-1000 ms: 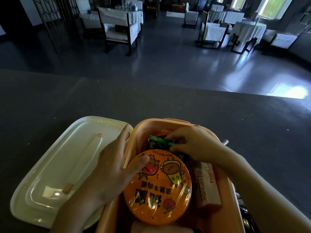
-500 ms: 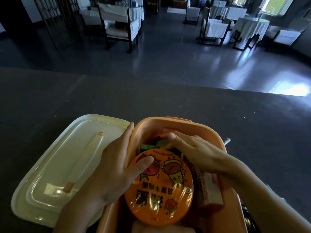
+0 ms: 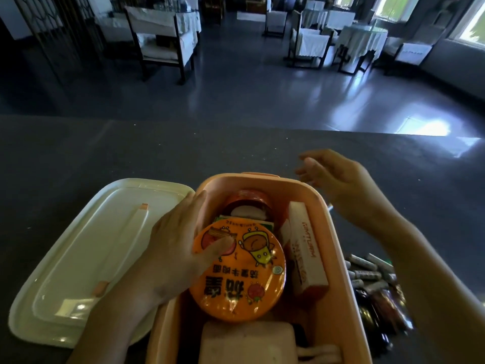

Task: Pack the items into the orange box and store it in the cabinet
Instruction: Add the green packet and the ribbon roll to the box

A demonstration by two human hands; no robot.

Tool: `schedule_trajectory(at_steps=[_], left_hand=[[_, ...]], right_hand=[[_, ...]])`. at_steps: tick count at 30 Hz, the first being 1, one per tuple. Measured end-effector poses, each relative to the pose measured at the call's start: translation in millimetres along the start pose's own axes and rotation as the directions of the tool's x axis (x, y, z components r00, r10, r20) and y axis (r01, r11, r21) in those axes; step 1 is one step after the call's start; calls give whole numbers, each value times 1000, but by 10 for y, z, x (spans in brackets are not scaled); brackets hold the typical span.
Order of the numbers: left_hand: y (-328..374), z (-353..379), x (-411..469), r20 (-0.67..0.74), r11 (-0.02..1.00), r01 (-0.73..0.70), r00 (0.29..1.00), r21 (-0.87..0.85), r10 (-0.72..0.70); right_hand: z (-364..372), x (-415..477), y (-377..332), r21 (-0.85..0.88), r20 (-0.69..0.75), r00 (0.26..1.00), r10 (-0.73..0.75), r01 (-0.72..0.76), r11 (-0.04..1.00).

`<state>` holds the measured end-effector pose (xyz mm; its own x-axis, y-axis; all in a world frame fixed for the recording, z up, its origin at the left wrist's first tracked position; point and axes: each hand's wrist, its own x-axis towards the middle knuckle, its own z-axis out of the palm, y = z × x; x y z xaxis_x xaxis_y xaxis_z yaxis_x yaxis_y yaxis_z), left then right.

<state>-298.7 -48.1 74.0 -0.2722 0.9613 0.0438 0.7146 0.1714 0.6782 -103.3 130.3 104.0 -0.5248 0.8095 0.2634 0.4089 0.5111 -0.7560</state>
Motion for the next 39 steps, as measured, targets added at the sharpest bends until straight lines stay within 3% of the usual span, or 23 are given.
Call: schedule_trajectory(at_steps=[6, 10, 14, 20, 25, 29, 32, 39], left_hand=[[-59, 94, 1, 24, 996, 60, 998, 70, -62], [110, 152, -32, -72, 983, -35, 996, 181, 48], [568, 396, -169, -128, 956, -218, 961, 198, 246], [1494, 1334, -348, -93, 925, -380, 921, 15, 379], [1760, 2284, -294, -23, 963, -254, 967, -85, 253], [1581, 2776, -272, 81, 980, -117, 991, 160, 105], [1490, 2913, -250, 58, 949, -69, 997, 308, 54], [1515, 2941, -109, 31, 938, -63, 998, 341, 55]], right_hand=[[-329, -429, 330, 3, -72, 993, 94, -94, 996], [-629, -688, 634, 0, -138, 974, 181, -183, 983], [-925, -832, 972, -35, -128, 963, 237, -243, 969], [-1278, -1066, 1586, -94, -11, 964, 264, -264, 960], [-1481, -1270, 2063, -166, 163, 955, 247, -220, 961], [-1490, -1350, 2254, -158, 309, 933, 185, -141, 977], [-1441, -1385, 2308, -148, 394, 911, 124, -70, 987], [-1337, -1346, 2334, -98, 392, 914, 105, -72, 993]])
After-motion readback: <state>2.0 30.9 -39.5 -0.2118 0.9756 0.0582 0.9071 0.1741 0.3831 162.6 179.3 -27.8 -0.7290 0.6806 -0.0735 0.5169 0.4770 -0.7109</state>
